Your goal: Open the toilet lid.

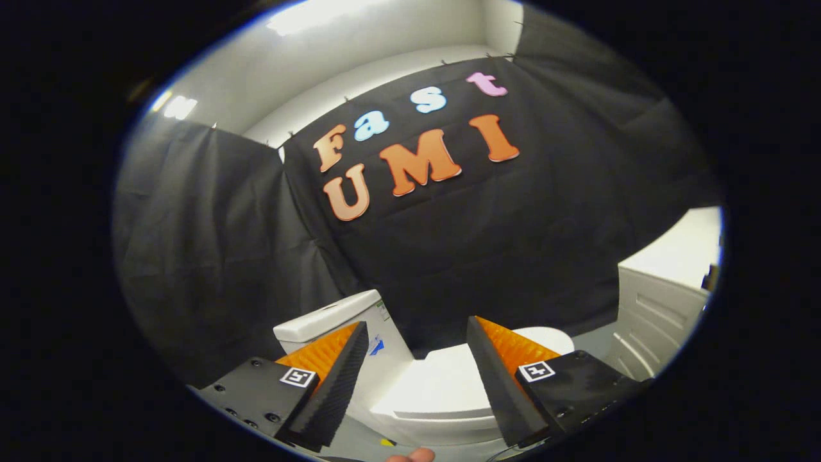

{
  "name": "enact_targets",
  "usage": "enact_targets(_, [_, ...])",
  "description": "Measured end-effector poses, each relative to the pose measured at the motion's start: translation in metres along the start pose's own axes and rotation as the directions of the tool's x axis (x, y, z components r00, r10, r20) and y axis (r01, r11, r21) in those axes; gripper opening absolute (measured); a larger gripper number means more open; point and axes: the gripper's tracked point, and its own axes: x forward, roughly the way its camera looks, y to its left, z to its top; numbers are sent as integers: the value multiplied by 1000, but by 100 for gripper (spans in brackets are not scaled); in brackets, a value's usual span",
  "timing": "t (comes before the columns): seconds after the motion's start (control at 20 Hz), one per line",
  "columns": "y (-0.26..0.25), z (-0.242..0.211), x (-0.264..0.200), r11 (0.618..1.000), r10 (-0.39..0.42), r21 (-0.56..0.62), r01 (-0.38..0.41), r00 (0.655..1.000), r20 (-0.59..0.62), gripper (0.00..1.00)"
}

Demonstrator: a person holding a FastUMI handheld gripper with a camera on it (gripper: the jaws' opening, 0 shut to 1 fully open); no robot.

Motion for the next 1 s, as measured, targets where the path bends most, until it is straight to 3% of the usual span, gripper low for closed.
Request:
enact_targets(0.25, [-70,-56,0,984,-96,150,100,995,-30,99])
enact_targets(0.45, [-111,-101,0,933,-129,335,130,991,-25,99])
enact_targets(0.75, [-165,-176,-2,859,-181,459,227,973,-143,99])
enact_targets(1.0, [-191,-209,-8,809,-210,516,283,958,-195,99])
